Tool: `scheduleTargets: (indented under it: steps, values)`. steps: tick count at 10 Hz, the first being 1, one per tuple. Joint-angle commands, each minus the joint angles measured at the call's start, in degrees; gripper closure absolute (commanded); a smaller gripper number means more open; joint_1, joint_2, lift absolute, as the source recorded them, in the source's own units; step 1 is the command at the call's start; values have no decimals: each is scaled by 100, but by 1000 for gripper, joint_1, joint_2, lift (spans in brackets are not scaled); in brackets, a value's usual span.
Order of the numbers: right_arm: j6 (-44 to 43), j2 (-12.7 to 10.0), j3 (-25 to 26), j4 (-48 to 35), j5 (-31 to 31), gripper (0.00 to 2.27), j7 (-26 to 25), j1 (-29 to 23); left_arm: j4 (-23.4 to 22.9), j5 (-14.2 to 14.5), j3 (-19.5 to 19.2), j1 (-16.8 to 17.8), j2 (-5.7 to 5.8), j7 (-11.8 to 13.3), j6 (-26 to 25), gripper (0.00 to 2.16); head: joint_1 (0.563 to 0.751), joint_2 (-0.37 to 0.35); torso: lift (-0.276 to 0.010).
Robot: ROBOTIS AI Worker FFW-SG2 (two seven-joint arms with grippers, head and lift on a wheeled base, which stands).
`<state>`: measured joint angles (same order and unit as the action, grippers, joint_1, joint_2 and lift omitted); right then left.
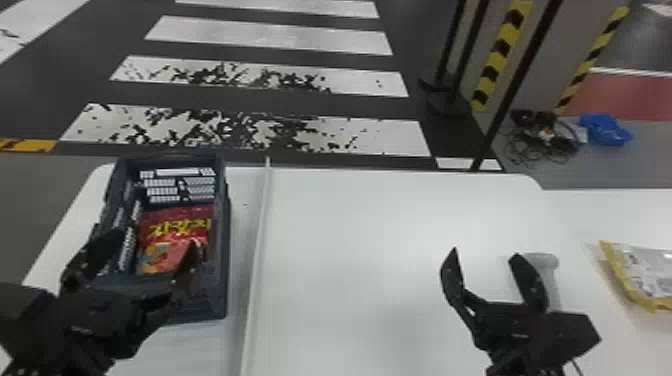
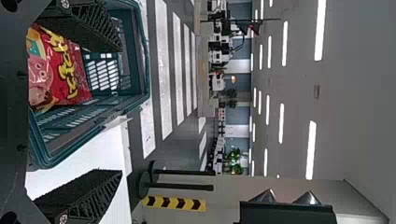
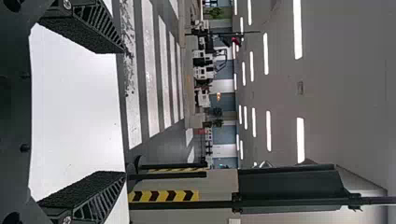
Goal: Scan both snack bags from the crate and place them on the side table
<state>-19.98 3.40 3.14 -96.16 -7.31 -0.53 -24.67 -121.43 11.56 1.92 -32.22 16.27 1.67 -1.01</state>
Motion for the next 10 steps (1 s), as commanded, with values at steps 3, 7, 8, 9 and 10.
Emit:
scheduleTargets:
  steps: [3, 7, 8, 9, 10]
  values:
    - [61, -59, -86, 97, 81, 63, -88, -55, -65, 136, -192, 93, 87, 88, -35, 66, 695, -80, -95]
    - [254, -59, -77, 203, 64, 66, -79, -55, -338, 787, -922, 611, 131, 343, -1319, 63, 695, -38, -95]
    - [307, -59, -77, 203, 64, 70, -79, -64, -329, 892, -939, 884, 166, 431, -1740, 60, 695, -21, -95]
    - [307, -59, -77, 203, 64, 70, -79, -82, -303, 954, -948, 1121, 271, 431, -1969, 60, 695, -8, -95]
    - [324, -59, -77, 220, 72, 70, -79, -99, -259, 1015, -913, 1446, 368, 440, -2444, 60, 695, -5, -95]
